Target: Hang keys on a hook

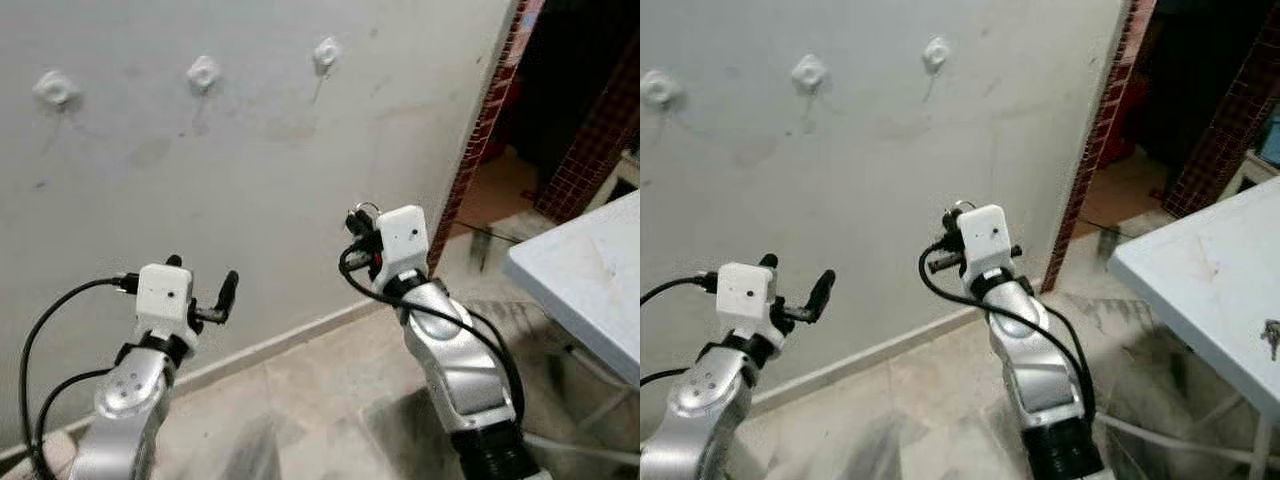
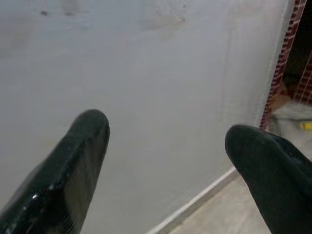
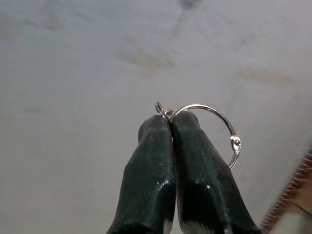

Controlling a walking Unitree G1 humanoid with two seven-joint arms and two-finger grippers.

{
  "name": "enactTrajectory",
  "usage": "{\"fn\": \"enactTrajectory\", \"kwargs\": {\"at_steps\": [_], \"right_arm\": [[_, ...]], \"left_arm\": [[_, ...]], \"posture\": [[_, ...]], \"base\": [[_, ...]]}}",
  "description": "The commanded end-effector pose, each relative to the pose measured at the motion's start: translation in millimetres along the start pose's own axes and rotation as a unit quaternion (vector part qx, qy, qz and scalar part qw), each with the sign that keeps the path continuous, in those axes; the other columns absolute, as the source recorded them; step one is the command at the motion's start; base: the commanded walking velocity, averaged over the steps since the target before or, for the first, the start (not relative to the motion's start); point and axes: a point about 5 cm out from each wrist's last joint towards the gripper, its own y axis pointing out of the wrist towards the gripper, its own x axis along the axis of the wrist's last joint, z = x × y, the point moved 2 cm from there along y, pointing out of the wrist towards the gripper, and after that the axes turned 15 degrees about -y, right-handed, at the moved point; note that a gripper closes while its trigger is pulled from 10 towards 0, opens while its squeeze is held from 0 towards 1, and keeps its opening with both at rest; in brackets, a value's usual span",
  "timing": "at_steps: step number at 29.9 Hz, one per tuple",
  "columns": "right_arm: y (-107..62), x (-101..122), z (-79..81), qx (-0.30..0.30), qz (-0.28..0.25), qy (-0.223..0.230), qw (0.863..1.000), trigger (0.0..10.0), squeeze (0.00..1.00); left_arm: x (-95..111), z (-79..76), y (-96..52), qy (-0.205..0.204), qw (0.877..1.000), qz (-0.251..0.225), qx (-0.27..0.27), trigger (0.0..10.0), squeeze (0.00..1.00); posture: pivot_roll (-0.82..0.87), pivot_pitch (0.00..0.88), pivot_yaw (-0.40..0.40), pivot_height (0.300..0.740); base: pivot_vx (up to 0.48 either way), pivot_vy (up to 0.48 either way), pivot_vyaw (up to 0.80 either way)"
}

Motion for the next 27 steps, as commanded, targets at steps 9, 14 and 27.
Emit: {"fn": "enactTrajectory", "kwargs": {"at_steps": [9, 14, 27], "right_arm": [[4.1, 11.2, 5.3, 0.006, -0.019, 0.002, 1.000, 10.0, 0.00], [4.6, 11.3, 5.3, 0.006, -0.020, 0.003, 1.000, 10.0, 0.00], [4.4, 10.7, 6.1, 0.010, -0.019, 0.001, 1.000, 10.0, 0.00]], "left_arm": [[5.8, 9.3, -2.0, 0.007, 1.000, -0.008, 0.017, 10.0, 0.00], [6.1, 9.4, -1.8, 0.010, 1.000, -0.009, 0.017, 10.0, 0.00], [7.2, 11.5, -1.6, -0.008, 0.999, -0.018, 0.033, 10.0, 0.00]], "posture": [[0.13, 0.001, 0.013, 0.740], [0.13, 0.001, 0.012, 0.740], [0.13, 0.001, 0.008, 0.740]], "base": [[0.353, -0.321, 0.00], [0.359, -0.314, 0.00], [0.173, -0.135, 0.00]]}}
